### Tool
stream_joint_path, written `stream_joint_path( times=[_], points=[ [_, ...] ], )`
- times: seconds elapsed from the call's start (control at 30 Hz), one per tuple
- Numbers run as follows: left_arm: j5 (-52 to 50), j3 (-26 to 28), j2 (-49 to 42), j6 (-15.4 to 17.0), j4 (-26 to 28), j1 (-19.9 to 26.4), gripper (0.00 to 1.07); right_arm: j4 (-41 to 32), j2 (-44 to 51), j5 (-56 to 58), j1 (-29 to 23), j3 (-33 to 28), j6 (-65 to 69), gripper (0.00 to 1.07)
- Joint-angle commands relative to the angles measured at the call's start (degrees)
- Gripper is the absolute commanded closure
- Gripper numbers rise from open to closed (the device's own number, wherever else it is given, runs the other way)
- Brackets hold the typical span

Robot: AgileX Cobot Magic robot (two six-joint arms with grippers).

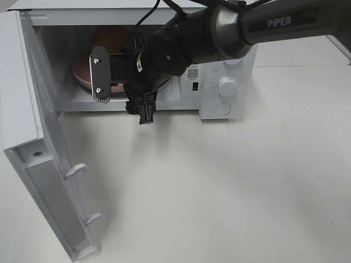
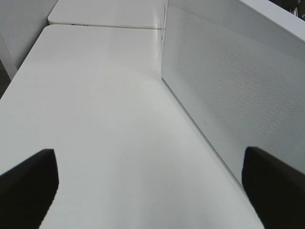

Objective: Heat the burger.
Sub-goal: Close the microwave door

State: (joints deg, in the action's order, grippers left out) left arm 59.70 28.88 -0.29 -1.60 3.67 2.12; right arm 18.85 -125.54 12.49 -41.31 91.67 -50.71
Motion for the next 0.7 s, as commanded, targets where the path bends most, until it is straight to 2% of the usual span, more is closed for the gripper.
stream_joint_path(
  times=[0.03,0.17,0.2,0.27,0.37,0.47,0.53,0.6,0.7],
  points=[
    [-0.2,-0.1,-1.2,0.0,0.1,0.1,0.07,1.8,3.7,-3.7,-0.1,-4.2,1.1,0.31],
    [-0.2,-0.1,-1.2,0.0,0.1,0.1,0.07,2.1,5.7,-5.4,-0.1,-7.8,1.3,0.31],
    [-0.2,-0.1,-1.2,0.0,0.1,0.1,0.07,2.1,7.1,-7.0,-0.1,-10.7,1.3,0.31],
    [-0.2,-0.1,-1.2,0.0,0.1,0.1,0.07,2.1,7.9,-7.7,-0.1,-11.9,1.3,0.31],
    [-0.2,-0.1,-1.2,0.0,0.1,0.1,0.07,2.1,10.8,-10.5,-0.1,-17.2,1.3,0.31],
    [-0.2,-0.1,-1.2,0.0,0.1,0.1,0.07,2.1,11.6,-10.9,-0.1,-18.6,1.3,0.31],
    [-0.2,-0.1,-1.2,0.0,0.1,0.1,0.07,2.1,14.7,-12.5,-0.1,-23.6,1.8,0.31],
    [-0.2,-0.1,-1.2,0.0,0.1,0.1,0.07,2.1,15.4,-13.1,-0.1,-24.7,2.2,0.31],
    [-0.2,-0.1,-1.2,0.0,0.1,0.1,0.07,2.1,18.9,-15.2,-0.1,-29.7,5.3,0.31]
  ],
)
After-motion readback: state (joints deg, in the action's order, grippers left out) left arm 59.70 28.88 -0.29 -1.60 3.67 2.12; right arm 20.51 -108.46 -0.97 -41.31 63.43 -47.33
